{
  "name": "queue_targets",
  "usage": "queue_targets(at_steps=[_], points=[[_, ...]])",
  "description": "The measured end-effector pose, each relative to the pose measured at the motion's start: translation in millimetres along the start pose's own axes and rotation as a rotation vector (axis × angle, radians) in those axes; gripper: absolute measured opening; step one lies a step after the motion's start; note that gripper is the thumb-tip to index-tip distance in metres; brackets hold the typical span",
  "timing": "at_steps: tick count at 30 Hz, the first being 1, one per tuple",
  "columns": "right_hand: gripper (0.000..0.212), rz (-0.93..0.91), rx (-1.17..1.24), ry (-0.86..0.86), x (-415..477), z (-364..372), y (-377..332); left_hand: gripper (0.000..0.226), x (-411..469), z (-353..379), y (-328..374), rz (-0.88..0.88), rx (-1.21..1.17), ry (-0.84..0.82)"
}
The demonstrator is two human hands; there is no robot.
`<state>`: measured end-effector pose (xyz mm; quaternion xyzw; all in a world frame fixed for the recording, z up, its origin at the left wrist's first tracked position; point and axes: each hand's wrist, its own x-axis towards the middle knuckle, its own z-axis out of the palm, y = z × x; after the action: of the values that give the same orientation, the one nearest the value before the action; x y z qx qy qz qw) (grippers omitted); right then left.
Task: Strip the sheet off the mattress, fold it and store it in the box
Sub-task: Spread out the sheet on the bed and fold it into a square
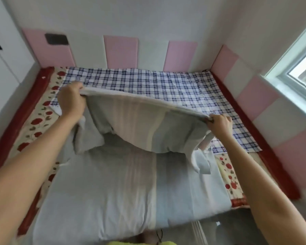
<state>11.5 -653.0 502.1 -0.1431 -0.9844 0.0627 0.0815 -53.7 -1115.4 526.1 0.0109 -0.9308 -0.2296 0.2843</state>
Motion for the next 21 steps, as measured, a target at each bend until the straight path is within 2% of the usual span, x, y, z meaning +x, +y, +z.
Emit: queue_targets(at_steps=[1, 2, 3, 5, 7, 9, 13, 17, 19, 21], points=[[0.026, 0.017, -0.053, -0.180, -3.6, 0.9, 1.4, 0.025, -3.5, 1.8, 1.9, -0.016, 0.066, -0.081], [0.025, 0.045, -0.085, -0.277, -6.7, 2.7, 5.2, 0.026, -8.3, 3.6, -0.6, -0.034, 0.097, -0.159], [0.026, 0.067, -0.069, -0.290, -7.8, 3.9, 9.1, 0.026, -9.1, 7.1, -4.4, -0.056, 0.084, -0.205], [0.022, 0.099, 0.149, -0.076, -5.4, 2.8, 11.2, 0.029, -12.5, 7.5, -10.4, -0.102, 0.036, -0.152], [0.010, 0.140, 0.364, 0.204, -7.5, -4.7, 8.8, 0.030, -21.9, -0.2, -9.2, -0.159, 0.006, 0.030], [0.014, 0.185, 0.422, 0.292, -9.7, -9.5, 9.5, 0.027, -32.4, -1.6, -12.2, -0.186, 0.022, 0.113], [0.026, 0.258, 0.206, 0.034, -21.2, 8.5, 23.1, 0.023, -57.9, 9.7, -27.9, -0.188, 0.176, -0.265], [0.022, 0.320, 0.348, 0.138, -28.4, 17.5, 5.4, 0.022, -68.5, 15.3, -15.1, -0.216, 0.128, -0.330], [0.022, 0.281, 0.445, 0.127, -28.1, 14.6, -9.1, 0.020, -65.7, 21.5, 0.5, -0.230, 0.038, -0.486], [0.023, 0.172, 0.523, 0.088, -28.4, 5.8, -24.6, 0.016, -60.7, 17.4, 21.3, -0.213, -0.069, -0.737]])
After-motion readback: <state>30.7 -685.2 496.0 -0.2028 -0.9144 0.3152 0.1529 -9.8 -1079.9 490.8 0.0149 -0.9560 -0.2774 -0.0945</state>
